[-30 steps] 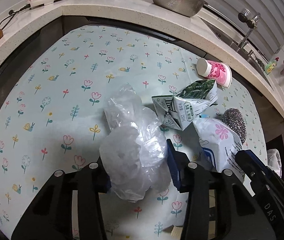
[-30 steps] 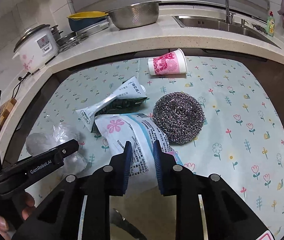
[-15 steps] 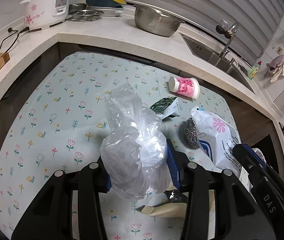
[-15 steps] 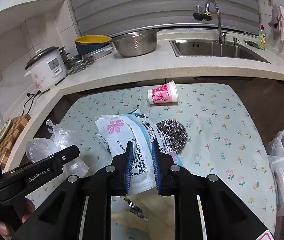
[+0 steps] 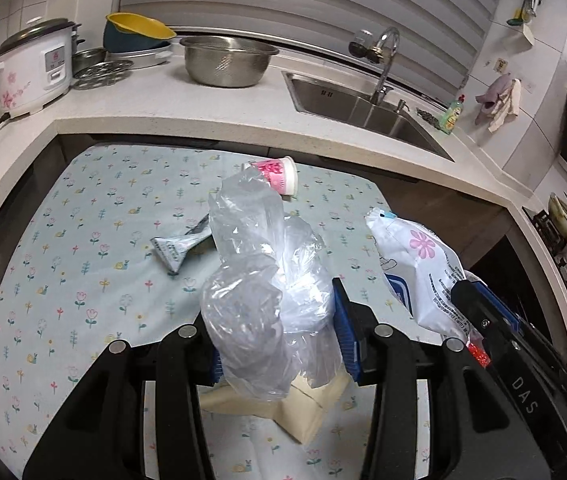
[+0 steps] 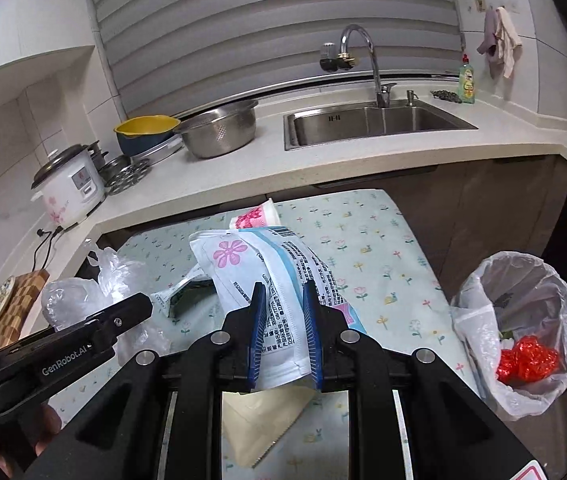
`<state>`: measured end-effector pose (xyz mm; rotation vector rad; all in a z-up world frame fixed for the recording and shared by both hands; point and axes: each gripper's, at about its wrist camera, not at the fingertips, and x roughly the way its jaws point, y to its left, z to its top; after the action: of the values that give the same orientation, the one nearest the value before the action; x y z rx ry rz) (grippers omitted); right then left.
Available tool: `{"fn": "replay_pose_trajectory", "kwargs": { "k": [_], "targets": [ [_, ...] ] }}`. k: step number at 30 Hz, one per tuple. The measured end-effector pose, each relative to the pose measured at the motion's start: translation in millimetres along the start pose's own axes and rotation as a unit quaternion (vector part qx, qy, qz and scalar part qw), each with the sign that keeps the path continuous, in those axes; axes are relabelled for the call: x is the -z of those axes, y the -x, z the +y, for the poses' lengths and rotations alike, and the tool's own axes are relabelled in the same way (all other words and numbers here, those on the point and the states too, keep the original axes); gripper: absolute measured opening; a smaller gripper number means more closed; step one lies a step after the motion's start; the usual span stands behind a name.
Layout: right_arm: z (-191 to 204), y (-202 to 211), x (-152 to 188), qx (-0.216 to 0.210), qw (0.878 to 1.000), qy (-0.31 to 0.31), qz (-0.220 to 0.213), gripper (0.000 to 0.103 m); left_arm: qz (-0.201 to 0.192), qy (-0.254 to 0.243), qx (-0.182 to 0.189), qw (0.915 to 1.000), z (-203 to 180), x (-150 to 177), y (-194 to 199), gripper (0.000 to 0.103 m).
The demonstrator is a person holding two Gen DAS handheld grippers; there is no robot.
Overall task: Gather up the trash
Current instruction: 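Carry the clear bag and wipes pack over the bin with both grippers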
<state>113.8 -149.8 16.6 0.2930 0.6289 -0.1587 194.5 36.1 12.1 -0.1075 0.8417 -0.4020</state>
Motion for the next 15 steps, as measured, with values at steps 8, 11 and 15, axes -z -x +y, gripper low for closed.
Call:
{"fn": "replay_pose_trajectory", "kwargs": {
  "k": [8,11,15],
  "targets": [
    [-73,25,2,0.038,0.998,-0.042,-0.015,0.018,0.016,-0.059,0.042,0.9972,-88,11,-14,0.042],
    [-102,34,3,0.054,0.996,-0.061,-0.020,0.018,0.024,-0.081,0.062,0.9945,-122,17,-22,0.042],
    [-145,43,7,0.079,0.993,-0.088,-0.024,0.018,0.034,-0.114,0.084,0.9893,-167,28,-33,0.042]
  ]
}}
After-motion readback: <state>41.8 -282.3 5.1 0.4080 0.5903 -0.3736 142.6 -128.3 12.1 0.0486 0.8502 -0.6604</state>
